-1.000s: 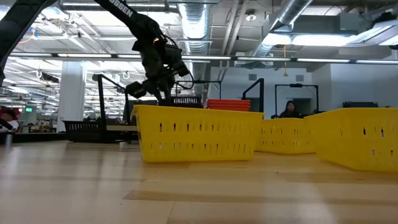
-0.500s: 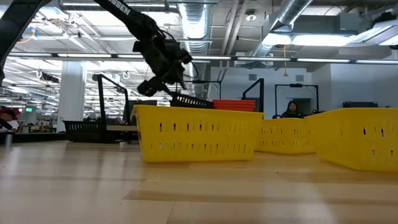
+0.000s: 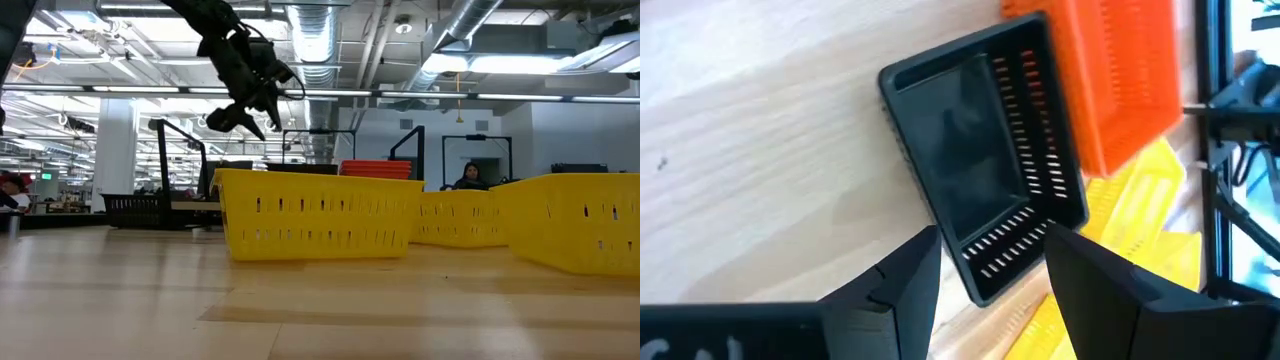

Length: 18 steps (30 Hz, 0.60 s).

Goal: Stack baskets on shelf by color
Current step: Stack the black bin on top of the black bins on the shelf

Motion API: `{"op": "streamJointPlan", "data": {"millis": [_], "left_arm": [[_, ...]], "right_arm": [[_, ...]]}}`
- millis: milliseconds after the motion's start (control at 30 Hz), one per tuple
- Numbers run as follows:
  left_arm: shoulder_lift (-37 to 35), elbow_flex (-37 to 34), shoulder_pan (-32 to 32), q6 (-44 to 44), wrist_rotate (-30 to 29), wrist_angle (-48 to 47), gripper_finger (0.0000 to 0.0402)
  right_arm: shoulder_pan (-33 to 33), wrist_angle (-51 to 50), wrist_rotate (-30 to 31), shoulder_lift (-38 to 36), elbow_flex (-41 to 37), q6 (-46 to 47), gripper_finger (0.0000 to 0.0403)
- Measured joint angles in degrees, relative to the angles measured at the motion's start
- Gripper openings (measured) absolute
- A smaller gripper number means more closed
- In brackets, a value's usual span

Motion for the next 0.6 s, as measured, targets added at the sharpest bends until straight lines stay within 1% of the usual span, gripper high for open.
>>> {"op": "streamJointPlan", "data": {"millis": [133,233,333,467,600], "left_arm": [[-3.0,0.0,-1.9,3.2,-1.0,0.7,0.0167],[-7.0,0.0,-4.7,4.6,-5.4,0.2,0.0167],[-12.5,0.0,-8.4,4.7,-14.4,-1.4,0.0167],[-19.9,0.0,-12.7,1.4,-27.4,-7.6,0.0167],[-25.7,0.0,-15.7,-1.7,-37.3,-14.1,0.0167]], "right_arm": [[0.0,0.0,0.0,0.0,0.0,0.0,0.0223],[0.0,-0.1,0.0,0.0,0.0,0.0,0.0223],[0.0,-0.4,0.0,0.0,0.0,0.0,0.0223],[0.0,-0.9,0.0,0.0,0.0,0.0,0.0223],[0.0,-1.6,0.0,0.0,0.0,0.0,0.0223]]}}
